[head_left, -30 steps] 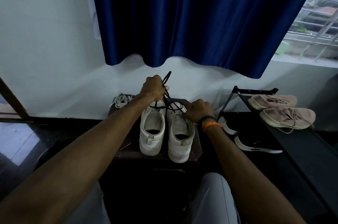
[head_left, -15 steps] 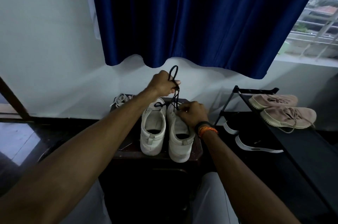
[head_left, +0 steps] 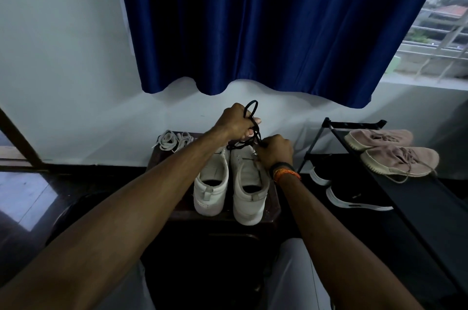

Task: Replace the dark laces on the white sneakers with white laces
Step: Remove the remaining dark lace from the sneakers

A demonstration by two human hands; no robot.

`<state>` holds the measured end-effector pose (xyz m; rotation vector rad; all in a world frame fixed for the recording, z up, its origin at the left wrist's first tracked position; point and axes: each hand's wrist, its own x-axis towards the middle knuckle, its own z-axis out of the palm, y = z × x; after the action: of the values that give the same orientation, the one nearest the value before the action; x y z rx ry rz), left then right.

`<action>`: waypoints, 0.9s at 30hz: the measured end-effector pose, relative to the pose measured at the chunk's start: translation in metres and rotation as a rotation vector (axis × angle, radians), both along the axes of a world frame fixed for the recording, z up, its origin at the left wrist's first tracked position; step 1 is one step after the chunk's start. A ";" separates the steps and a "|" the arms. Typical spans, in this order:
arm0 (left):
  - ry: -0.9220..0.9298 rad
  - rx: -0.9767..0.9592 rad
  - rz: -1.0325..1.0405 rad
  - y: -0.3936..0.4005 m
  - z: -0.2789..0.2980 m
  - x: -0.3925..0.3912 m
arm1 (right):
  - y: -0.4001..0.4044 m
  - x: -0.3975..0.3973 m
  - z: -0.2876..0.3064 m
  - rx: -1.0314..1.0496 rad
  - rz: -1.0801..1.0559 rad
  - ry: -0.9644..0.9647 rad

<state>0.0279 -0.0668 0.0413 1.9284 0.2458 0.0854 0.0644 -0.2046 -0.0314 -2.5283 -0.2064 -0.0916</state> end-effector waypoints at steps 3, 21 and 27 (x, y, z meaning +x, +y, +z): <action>-0.027 -0.009 0.019 0.006 0.006 0.000 | -0.005 0.001 0.007 0.043 0.044 0.032; 0.217 -0.414 0.008 0.083 0.043 -0.038 | 0.000 -0.040 0.157 0.396 0.482 0.288; -0.025 -0.595 -0.264 0.080 0.055 -0.050 | 0.013 -0.050 0.175 0.387 0.524 0.285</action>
<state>-0.0224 0.0130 0.0962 1.3508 -0.0076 -0.1275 0.0148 -0.1918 0.1438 -2.0023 -0.6565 0.3949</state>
